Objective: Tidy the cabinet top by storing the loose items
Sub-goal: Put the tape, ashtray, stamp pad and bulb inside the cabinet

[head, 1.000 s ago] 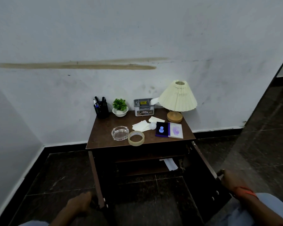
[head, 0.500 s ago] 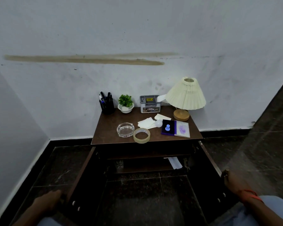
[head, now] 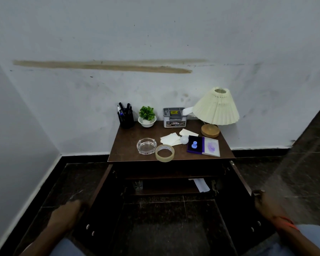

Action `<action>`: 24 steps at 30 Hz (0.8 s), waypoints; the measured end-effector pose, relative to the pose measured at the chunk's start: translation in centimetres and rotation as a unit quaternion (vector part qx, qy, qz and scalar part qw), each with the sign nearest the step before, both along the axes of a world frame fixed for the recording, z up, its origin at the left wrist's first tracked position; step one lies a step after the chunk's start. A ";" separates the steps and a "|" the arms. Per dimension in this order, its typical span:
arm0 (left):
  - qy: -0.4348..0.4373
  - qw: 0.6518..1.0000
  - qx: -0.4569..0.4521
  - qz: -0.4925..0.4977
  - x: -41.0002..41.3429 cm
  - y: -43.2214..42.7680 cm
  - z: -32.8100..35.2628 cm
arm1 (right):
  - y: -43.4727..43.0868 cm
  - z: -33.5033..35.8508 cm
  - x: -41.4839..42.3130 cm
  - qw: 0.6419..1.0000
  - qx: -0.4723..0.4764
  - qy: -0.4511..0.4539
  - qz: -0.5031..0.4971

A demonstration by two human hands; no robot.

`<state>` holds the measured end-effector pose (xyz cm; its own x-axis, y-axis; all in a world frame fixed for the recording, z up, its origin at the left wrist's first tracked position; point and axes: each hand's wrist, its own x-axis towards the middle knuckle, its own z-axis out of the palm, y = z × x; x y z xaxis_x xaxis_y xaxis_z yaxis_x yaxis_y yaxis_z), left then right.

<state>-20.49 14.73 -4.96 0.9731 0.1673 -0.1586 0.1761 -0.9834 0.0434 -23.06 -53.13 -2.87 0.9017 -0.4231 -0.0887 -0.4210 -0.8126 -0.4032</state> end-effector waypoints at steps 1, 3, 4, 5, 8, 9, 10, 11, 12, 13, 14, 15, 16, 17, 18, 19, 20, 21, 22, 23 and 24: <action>-0.018 1.000 -0.010 -0.009 -1.1 -1.9 2.9 | 0.5 0.4 0.1 1.000 0.008 -0.014 -0.004; -0.027 0.999 -0.031 -0.003 -1.6 -4.3 5.9 | 1.4 0.7 0.3 0.999 -0.012 -0.032 -0.003; -0.043 0.997 -0.057 -0.008 -1.5 -5.2 6.5 | 1.9 0.9 0.4 0.999 -0.023 -0.036 0.003; -0.048 0.996 -0.073 -0.009 -1.7 -6.0 7.3 | 2.4 0.8 0.5 0.999 -0.027 -0.039 0.012; -0.084 0.991 -0.104 -0.016 -1.2 -7.4 7.6 | 4.6 1.1 0.7 0.996 -0.060 -0.058 0.042; -0.082 0.991 -0.107 -0.016 -1.1 -8.2 7.9 | 5.3 1.2 1.0 0.995 -0.063 -0.062 0.054; -0.082 0.990 -0.113 -0.017 -0.8 -8.7 7.9 | 6.0 1.2 1.3 0.995 -0.056 -0.060 0.064; -0.082 0.988 -0.130 -0.016 -0.4 -9.3 7.8 | 6.7 1.3 1.7 0.995 -0.045 -0.059 0.072; -0.085 0.985 -0.149 -0.012 0.1 -9.9 7.6 | 7.6 1.5 2.1 0.995 -0.031 -0.054 0.075; -0.082 0.981 -0.175 -0.006 0.6 -10.6 7.3 | 8.4 1.6 2.6 0.996 0.003 -0.049 0.073; -0.083 0.975 -0.204 0.000 1.1 -11.4 7.0 | 9.5 2.0 3.0 0.996 0.051 -0.043 0.061; -0.086 0.966 -0.245 0.007 1.7 -12.2 6.3 | 10.4 2.0 3.7 0.992 0.111 -0.033 0.042; -0.085 0.952 -0.294 0.014 2.2 -13.2 5.9 | 11.3 2.3 4.3 0.984 0.174 -0.017 0.018; -0.085 0.934 -0.346 0.027 2.7 -14.4 5.5 | 12.2 2.4 5.0 0.970 0.243 -0.006 -0.010; -0.082 0.913 -0.398 0.046 3.2 -15.5 4.9 | 13.1 2.4 5.8 0.949 0.311 0.001 -0.041; -0.077 0.890 -0.444 0.068 3.7 -16.7 4.5 | 14.1 2.4 6.7 0.923 0.378 0.002 -0.070; -0.070 0.868 -0.483 0.091 4.1 -18.0 4.2 | 15.1 2.6 7.3 0.893 0.439 0.006 -0.095; -0.060 0.848 -0.514 0.114 4.5 -19.4 4.1 | 16.2 2.9 7.9 0.863 0.492 0.011 -0.111; -0.049 0.824 -0.548 0.137 4.8 -20.7 4.1 | 17.2 3.4 8.4 0.839 0.530 0.020 -0.123; -0.036 0.800 -0.578 0.159 5.2 -22.0 4.2 | 18.2 3.7 9.0 0.817 0.560 0.033 -0.131; -0.024 0.776 -0.604 0.179 5.7 -23.3 4.3 | 19.3 4.2 9.5 0.800 0.582 0.048 -0.134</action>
